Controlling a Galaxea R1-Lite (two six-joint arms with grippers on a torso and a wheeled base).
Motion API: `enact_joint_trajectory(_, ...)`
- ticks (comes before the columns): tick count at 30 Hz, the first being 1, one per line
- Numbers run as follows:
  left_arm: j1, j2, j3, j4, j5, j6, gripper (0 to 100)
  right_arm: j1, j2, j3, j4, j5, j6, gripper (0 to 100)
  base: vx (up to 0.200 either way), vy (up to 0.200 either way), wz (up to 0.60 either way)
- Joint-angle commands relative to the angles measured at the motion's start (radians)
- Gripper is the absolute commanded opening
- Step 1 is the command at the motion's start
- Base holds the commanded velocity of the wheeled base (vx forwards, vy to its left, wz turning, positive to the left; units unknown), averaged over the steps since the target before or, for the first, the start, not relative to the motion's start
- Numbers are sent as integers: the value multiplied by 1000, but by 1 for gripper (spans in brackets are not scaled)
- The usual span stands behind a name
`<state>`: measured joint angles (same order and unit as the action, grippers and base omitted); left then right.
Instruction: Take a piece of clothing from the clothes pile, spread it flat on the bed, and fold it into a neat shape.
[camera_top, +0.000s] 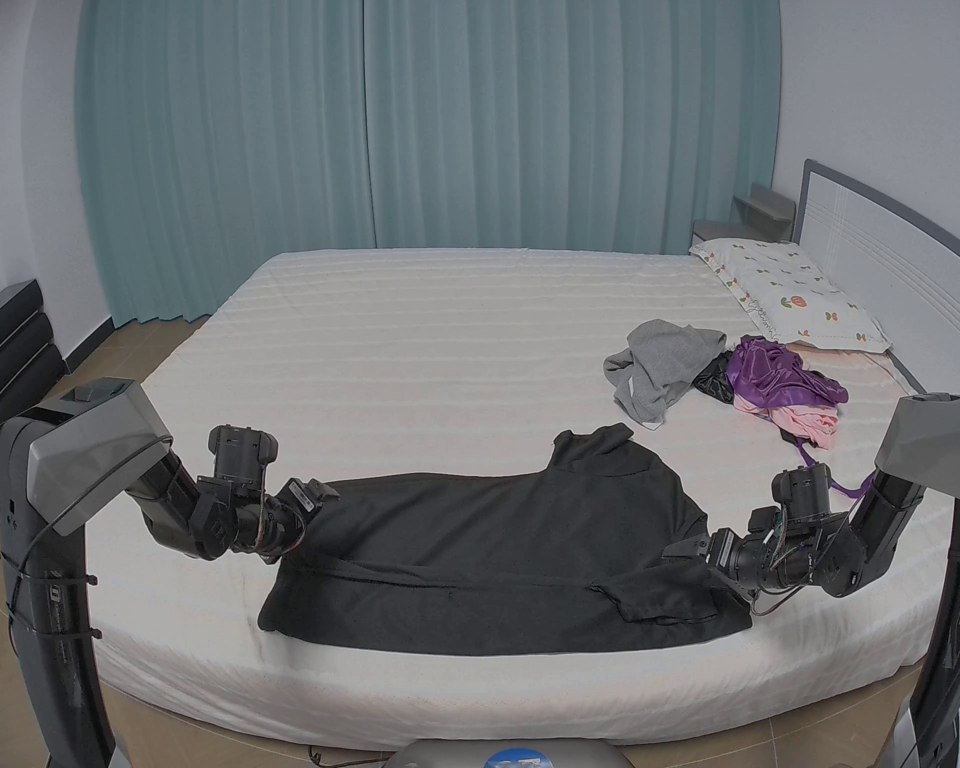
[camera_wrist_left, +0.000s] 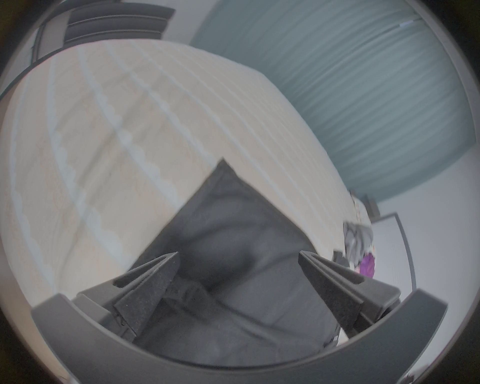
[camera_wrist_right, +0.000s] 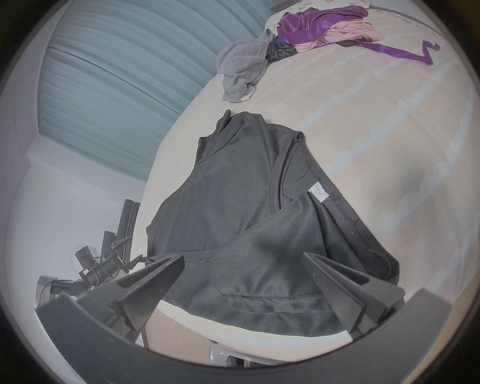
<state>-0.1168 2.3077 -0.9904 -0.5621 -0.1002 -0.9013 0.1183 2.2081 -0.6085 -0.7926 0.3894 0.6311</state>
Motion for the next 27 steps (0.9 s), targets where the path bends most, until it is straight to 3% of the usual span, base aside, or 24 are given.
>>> enact_joint_trajectory(1, 12, -57, 96, 8, -41, 111, 100, 3, 5, 7, -1, 0, -1, 100, 0, 0, 0)
enact_joint_trajectory(16, -4, -34, 79, 45, 56, 127, 100, 0, 15, 9, -1, -1, -11, 100, 0, 0, 0)
enact_joint_trajectory(27, -7, -76, 88, 143, 62, 139, 100, 0, 16, 10, -1, -1, -11, 100, 0, 0, 0)
